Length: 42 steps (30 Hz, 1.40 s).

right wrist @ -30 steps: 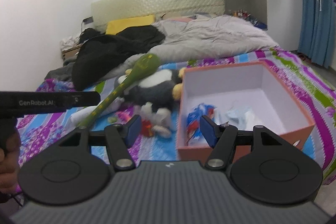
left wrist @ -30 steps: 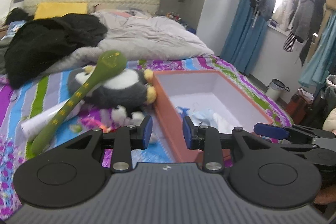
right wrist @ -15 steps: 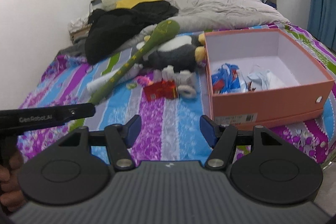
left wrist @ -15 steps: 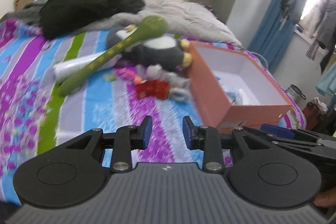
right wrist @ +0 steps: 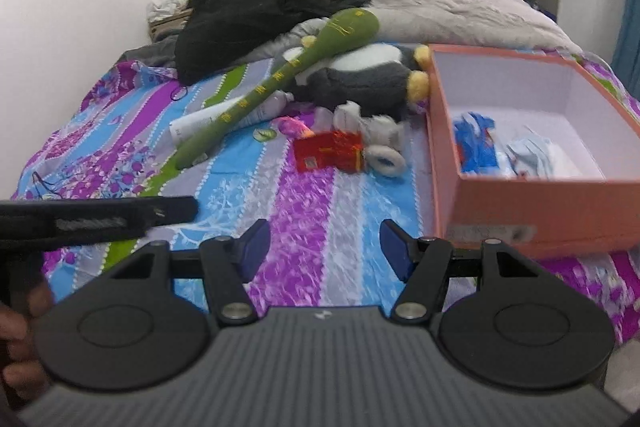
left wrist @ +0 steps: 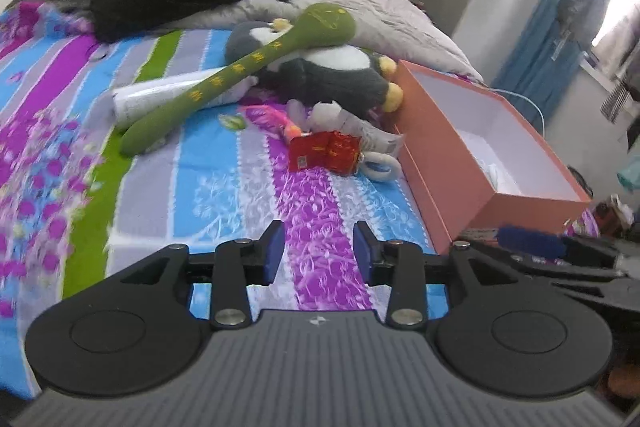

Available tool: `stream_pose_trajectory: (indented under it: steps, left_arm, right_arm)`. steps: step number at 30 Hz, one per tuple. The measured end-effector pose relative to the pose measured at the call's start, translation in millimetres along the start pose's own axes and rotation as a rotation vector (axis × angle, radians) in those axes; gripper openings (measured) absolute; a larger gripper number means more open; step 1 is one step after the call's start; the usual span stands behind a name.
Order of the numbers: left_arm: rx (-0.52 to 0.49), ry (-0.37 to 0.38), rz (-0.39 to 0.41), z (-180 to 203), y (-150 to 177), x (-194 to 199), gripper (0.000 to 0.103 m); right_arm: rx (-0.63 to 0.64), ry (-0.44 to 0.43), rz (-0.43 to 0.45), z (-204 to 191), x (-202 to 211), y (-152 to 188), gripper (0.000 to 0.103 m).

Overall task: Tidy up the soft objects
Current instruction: 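Grasp the red foil candy with the left gripper while the right gripper grasps the white plush keychain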

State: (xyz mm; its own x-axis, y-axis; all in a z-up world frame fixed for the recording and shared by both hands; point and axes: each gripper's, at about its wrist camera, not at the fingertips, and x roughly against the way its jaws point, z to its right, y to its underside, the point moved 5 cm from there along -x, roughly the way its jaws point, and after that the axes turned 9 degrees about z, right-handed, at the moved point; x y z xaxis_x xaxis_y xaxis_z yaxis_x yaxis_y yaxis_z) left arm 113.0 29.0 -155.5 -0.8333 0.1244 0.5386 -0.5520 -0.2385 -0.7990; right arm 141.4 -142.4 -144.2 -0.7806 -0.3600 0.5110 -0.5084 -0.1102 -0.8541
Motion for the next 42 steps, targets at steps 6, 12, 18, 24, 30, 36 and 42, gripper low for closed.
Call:
stream_pose_trajectory:
  steps: [6,12,18,24,30,36,42]
  left_arm:
    - [0.013,0.035,-0.002,-17,-20,-45,0.043]
    - [-0.015,0.062,-0.019,-30,-29,-102,0.043]
    - [-0.056,0.083,-0.056,-44,-38,-160,0.043]
    - [-0.041,0.105,-0.099,-52,-39,-206,0.043]
    - [-0.028,0.133,-0.124,-52,-39,-237,0.043]
    - [-0.01,0.165,-0.146,-51,-38,-259,0.041]
    - [-0.019,0.161,-0.147,-46,-39,-267,0.016]
  right_arm:
    - [0.024,0.026,-0.02,2,-43,-8,0.063]
    - [0.055,0.057,-0.035,7,-90,-11,0.061]
    - [0.094,0.084,-0.054,10,-129,-12,0.06]
    - [0.174,0.139,-0.059,21,-167,-14,0.058]
    - [0.268,0.188,-0.079,28,-196,-13,0.057]
    - [0.285,0.194,-0.131,37,-217,-3,0.048]
    - [0.287,0.17,-0.154,37,-221,3,0.016]
